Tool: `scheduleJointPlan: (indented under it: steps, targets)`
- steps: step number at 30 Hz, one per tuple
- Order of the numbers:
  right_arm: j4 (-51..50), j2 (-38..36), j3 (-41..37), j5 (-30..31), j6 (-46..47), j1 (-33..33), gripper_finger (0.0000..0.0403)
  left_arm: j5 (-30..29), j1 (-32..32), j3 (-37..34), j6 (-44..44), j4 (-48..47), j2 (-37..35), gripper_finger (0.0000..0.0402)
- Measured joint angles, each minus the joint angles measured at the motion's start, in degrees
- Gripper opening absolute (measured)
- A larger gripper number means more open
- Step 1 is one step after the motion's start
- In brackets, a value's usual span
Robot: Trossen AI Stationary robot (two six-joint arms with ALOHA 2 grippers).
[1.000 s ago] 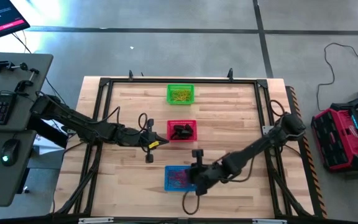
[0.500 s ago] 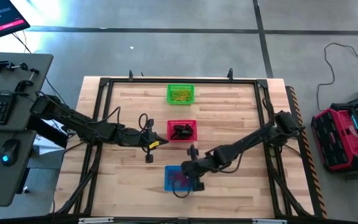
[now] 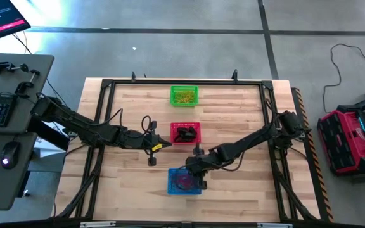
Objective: Sort rubber bands into baskets
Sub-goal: Put the red rubber band into the blue bin
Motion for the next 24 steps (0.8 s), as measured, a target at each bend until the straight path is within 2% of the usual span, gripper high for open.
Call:
scheduleJointPlan:
  steps: [5,12,15,20,24]
  targets:
    - [-0.06,0.0,0.0,-0.65,-1.39,0.14,0.0025,0.01,0.0,0.0,-0.03,-0.15,0.0,0.0]
    - [-0.6,0.0,0.06,-0.53,-0.15,0.09,0.0119,1.02,0.0,0.0,-0.71,-0.17,0.0,0.0]
    - [-4.61,0.05,1.43,-0.51,-0.47,0.09,0.0147,1.41,0.16,0.12,-1.63,-1.15,0.0,0.0]
    - [-11.66,0.06,5.8,0.17,-2.87,0.09,0.0154,1.71,1.3,0.48,-3.19,-2.38,0.0,0.0]
    - [-12.87,0.04,8.86,0.19,-6.79,0.33,0.0129,1.71,2.09,0.48,-3.21,-2.93,0.0,0.0]
